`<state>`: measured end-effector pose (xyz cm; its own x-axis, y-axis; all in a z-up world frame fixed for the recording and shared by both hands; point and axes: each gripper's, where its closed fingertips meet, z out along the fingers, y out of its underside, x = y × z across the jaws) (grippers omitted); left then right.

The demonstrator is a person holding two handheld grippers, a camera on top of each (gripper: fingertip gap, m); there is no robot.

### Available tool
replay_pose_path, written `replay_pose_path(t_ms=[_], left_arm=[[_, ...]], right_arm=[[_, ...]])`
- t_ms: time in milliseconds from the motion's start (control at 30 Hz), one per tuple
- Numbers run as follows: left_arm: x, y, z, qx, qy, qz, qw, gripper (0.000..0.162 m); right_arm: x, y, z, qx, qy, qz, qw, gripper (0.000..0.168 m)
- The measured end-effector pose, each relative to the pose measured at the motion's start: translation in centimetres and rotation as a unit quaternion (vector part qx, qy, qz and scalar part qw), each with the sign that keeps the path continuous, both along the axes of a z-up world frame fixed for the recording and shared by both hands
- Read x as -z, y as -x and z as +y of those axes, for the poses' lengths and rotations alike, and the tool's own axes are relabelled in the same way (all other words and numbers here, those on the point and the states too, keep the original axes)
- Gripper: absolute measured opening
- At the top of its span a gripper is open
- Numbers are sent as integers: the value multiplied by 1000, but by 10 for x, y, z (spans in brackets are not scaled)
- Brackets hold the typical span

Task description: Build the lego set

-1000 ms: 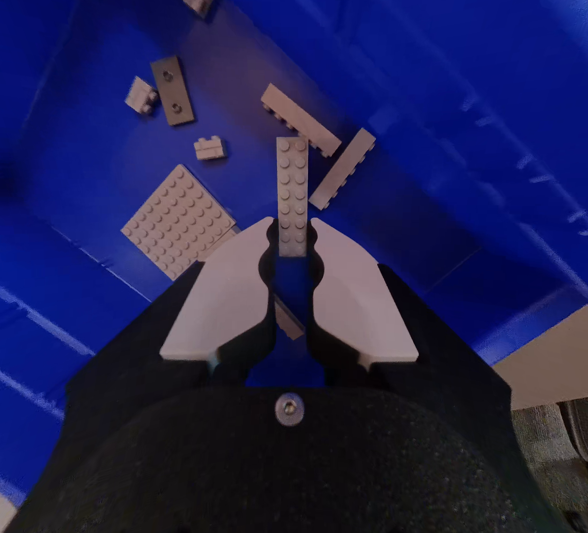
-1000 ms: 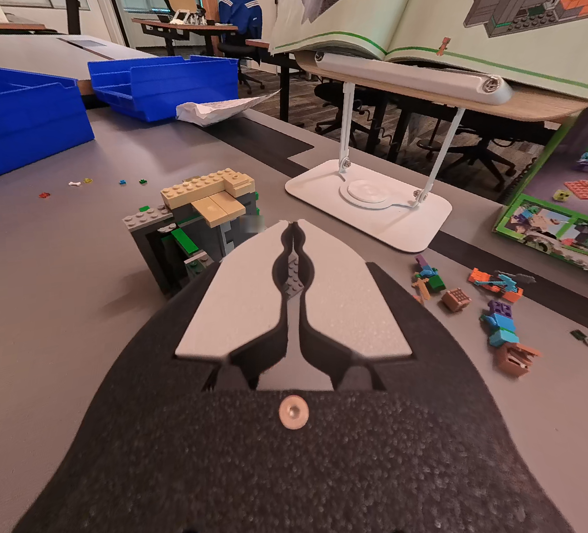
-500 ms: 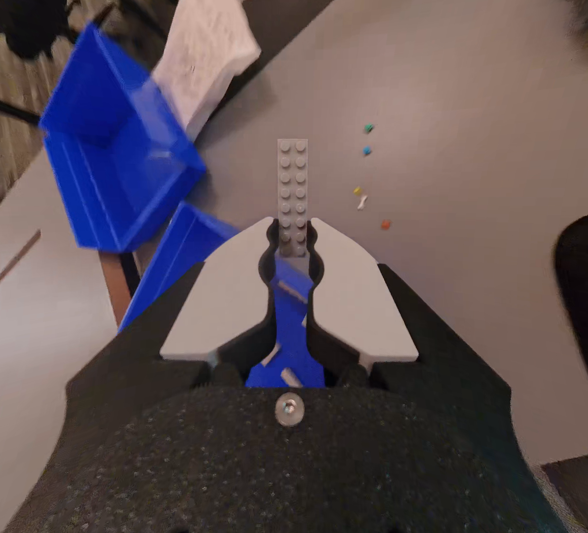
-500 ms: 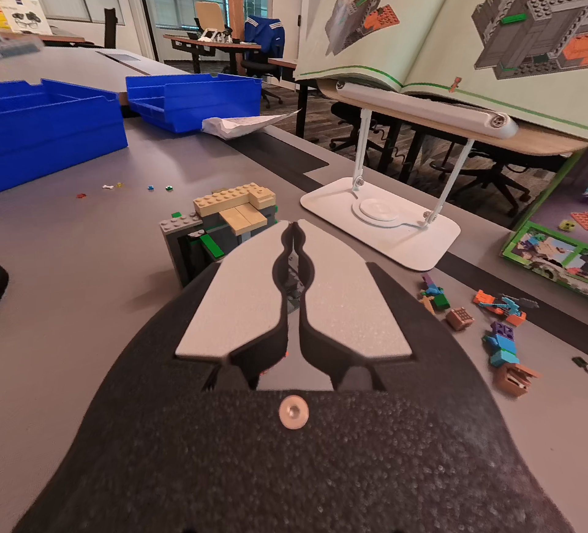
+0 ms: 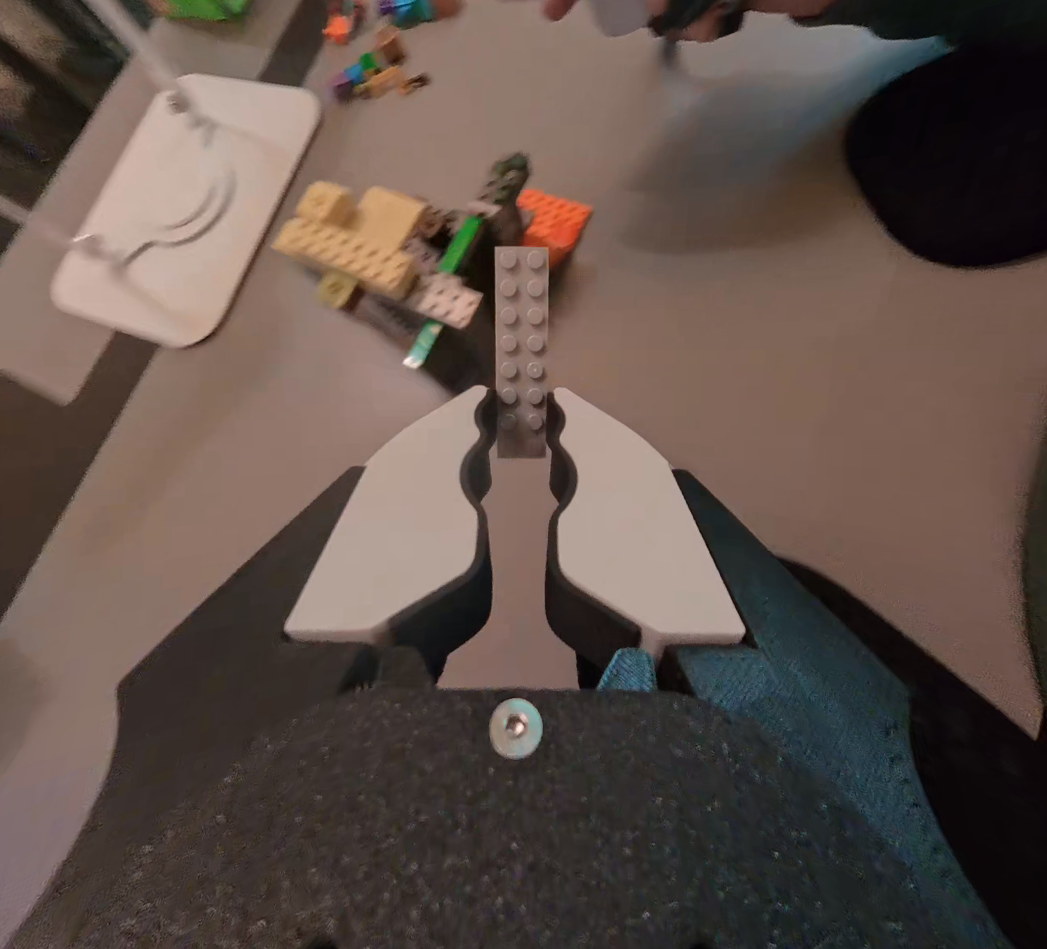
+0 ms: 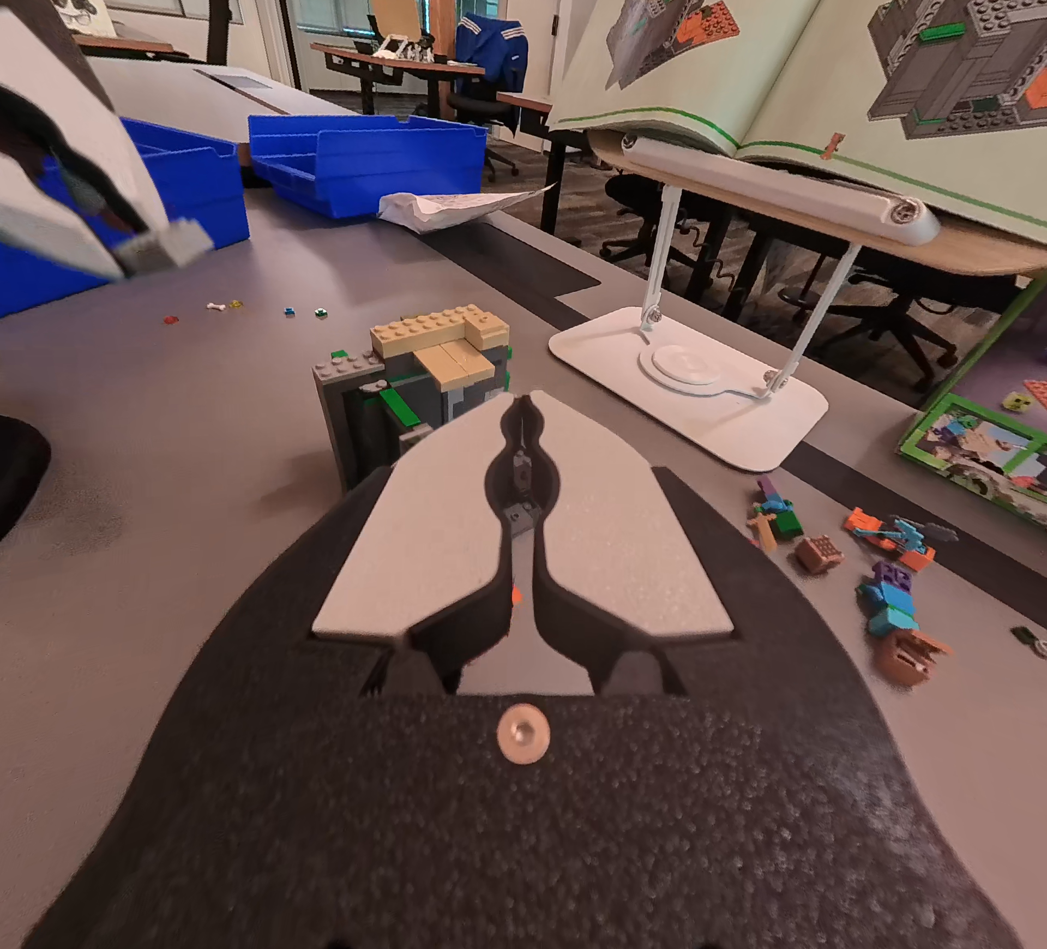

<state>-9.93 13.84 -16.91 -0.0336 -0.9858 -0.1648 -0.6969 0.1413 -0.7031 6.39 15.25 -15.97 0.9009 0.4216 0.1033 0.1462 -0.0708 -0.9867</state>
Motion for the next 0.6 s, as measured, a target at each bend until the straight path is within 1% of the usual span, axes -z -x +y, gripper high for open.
replay_pose_path(t_ms=[167, 267, 433, 600], left_arm=[[39, -46, -46, 67, 51, -1, 996, 16], [64, -61, -61, 84, 58, 18, 995, 16], [89, -70, -65, 83, 74, 42, 993, 16], [103, -69, -60, 75, 78, 56, 993, 16]], right_arm=[[10, -8, -7, 4, 11, -5, 1000, 0], [18, -12, -10, 5, 20, -14, 1000, 0], [30, -10, -20, -18, 30, -55, 998, 0], [50, 13, -39, -105, 61, -118, 986, 0]])
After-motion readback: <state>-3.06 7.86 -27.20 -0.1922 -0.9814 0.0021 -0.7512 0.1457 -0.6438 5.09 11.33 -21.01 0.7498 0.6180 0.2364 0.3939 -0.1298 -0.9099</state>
